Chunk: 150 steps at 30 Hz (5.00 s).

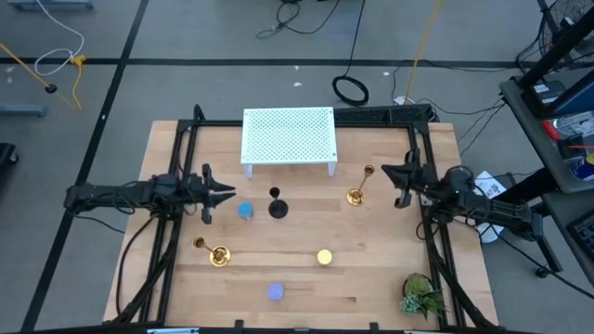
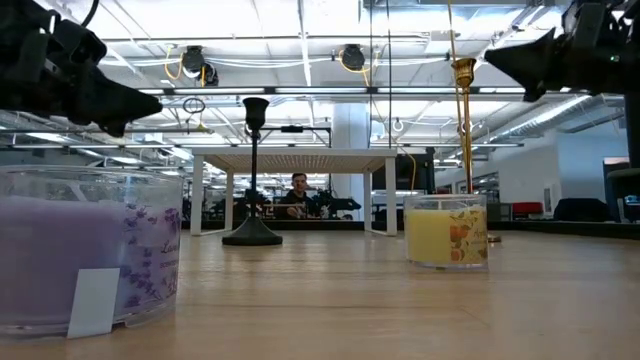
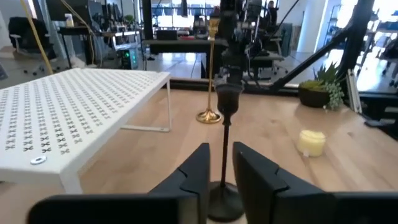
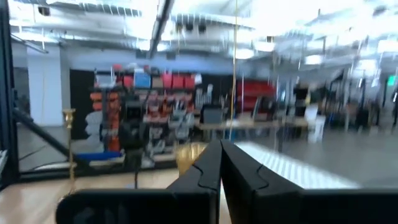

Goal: Pick & Place candle stick holders
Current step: Put the left golden candle holder on the shelf

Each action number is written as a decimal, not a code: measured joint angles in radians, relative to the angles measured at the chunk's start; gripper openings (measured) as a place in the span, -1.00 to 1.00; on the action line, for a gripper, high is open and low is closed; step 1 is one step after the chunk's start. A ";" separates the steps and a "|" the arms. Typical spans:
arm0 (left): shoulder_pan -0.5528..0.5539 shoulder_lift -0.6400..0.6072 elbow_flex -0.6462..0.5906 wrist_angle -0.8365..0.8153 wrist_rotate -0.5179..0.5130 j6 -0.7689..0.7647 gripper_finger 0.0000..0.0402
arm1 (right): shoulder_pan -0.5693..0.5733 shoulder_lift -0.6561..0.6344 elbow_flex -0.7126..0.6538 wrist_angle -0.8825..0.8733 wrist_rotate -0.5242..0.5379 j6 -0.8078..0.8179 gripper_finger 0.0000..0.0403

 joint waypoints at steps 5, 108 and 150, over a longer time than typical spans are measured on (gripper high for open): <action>0.000 0.029 0.000 0.000 -0.001 0.055 -0.35 | 0.000 0.000 0.000 0.008 -0.001 -0.015 -0.96; 0.000 0.029 -0.002 0.096 0.014 -0.044 -0.27 | 0.022 1.016 0.788 0.141 -0.157 -0.011 -0.94; 0.000 0.029 -0.002 0.093 0.014 -0.058 -0.27 | -0.419 1.541 1.141 0.155 -0.134 0.043 -0.87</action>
